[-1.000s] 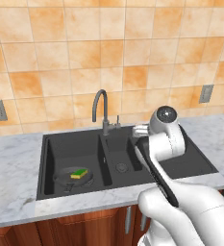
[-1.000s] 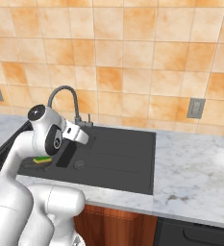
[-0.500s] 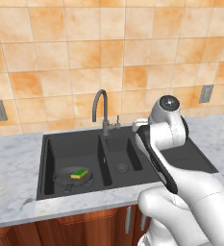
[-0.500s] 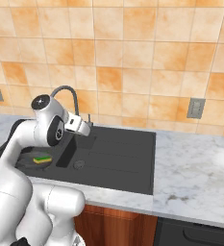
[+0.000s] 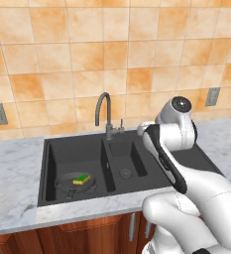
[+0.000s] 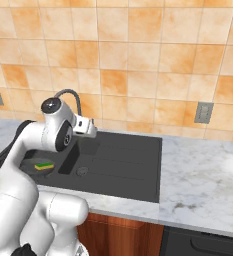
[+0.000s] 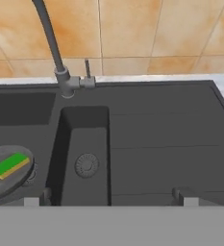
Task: Pick the pan and sponge and place them into the sink. Then turn on the water.
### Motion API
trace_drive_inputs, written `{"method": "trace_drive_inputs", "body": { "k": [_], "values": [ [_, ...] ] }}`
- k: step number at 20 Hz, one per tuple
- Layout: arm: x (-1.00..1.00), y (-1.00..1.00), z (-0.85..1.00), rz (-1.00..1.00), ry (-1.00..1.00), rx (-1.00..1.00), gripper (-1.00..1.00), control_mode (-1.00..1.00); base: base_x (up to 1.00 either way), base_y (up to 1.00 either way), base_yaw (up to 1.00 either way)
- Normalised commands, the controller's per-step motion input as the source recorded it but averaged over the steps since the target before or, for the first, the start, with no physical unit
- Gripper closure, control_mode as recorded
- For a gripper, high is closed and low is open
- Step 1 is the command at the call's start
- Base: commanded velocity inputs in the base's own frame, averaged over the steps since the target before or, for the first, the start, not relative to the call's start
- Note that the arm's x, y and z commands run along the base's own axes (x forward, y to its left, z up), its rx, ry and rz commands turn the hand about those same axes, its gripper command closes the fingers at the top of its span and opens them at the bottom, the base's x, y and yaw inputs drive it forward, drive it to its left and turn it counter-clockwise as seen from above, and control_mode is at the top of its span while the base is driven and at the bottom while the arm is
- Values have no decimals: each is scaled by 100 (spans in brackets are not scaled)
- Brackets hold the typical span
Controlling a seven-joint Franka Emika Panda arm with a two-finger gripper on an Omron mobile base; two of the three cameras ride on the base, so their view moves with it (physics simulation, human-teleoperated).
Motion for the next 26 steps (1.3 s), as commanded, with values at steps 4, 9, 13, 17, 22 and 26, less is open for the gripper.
{"method": "trace_drive_inputs", "body": {
  "k": [4, 9, 13, 17, 22, 26],
  "values": [
    [37, 0, 12, 4, 0, 0, -100, -100, 0, 0, 0],
    [24, 0, 1, 6, 0, 0, -100, -100, 0, 0, 0],
    [26, 0, -4, 8, 0, 0, -100, -100, 0, 0, 0],
    [30, 0, -9, 8, 0, 0, -100, -100, 0, 0, 0],
    [33, 0, -13, 10, 0, 0, -100, -100, 0, 0, 0],
    [38, 13, -15, 9, 3, 0, -100, -100, 0, 0, 0]
  ]
}}
